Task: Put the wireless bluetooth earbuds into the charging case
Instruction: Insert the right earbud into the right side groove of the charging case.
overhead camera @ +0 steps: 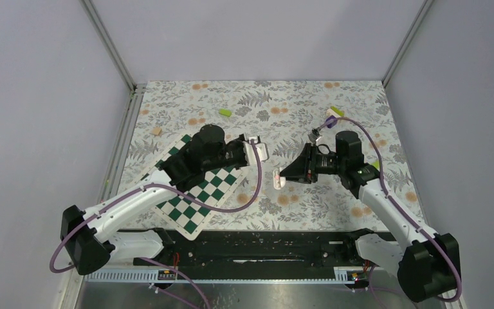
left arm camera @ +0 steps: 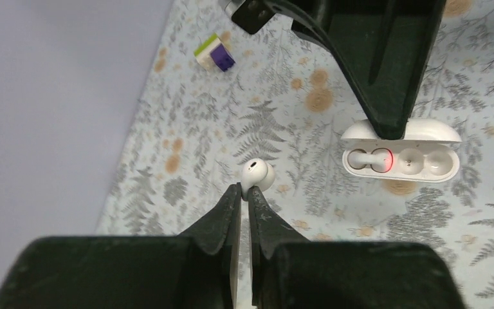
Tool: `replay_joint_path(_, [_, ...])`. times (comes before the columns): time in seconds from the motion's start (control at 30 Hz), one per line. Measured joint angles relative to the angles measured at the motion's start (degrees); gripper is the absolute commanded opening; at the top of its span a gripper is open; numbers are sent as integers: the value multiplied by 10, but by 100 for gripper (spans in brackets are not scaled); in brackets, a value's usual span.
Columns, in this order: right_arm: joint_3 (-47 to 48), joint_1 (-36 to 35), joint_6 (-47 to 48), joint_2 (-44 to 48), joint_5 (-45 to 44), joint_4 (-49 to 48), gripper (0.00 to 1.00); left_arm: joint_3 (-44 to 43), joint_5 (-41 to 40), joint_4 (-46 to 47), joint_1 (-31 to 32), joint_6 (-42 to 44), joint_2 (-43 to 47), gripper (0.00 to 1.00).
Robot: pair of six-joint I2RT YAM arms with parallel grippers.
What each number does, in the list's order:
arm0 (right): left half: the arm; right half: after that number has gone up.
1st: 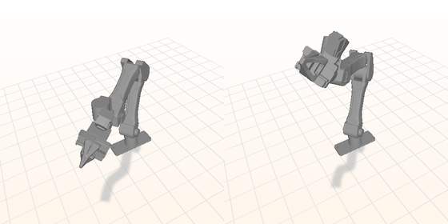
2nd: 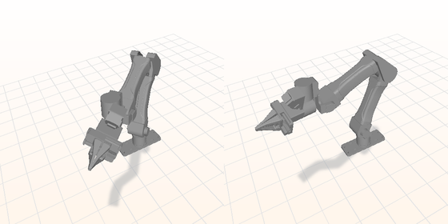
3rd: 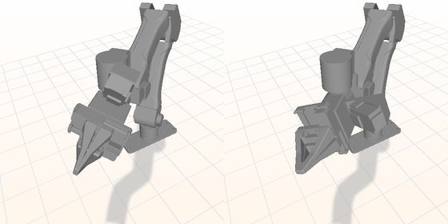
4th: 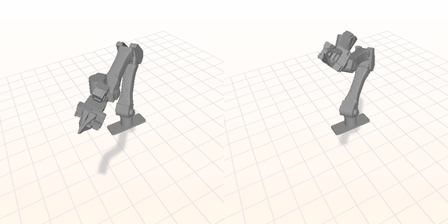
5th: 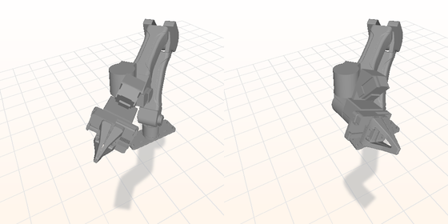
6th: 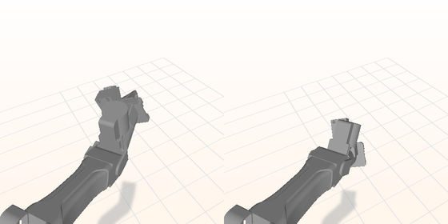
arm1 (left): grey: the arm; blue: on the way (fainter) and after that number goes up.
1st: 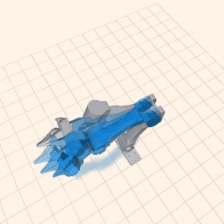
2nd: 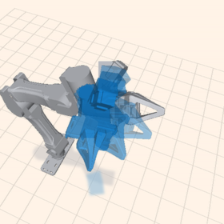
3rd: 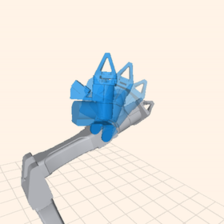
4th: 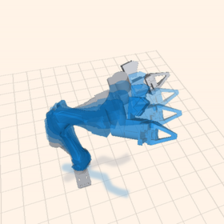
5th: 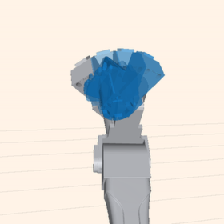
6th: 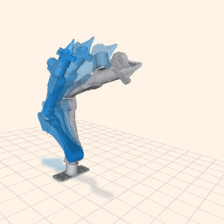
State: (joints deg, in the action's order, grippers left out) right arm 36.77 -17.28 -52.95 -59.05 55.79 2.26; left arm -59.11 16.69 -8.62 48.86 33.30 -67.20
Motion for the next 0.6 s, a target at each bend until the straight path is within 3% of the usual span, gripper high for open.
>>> replay_joint_path(0.33, [87, 0, -14, -83, 46, 39, 0, 1, 50, 40, -1, 155, 0, 0])
replay_joint_path(0.6, [138, 0, -46, -141, 85, 36, 0, -1, 73, -10, 3, 273, 8, 0])
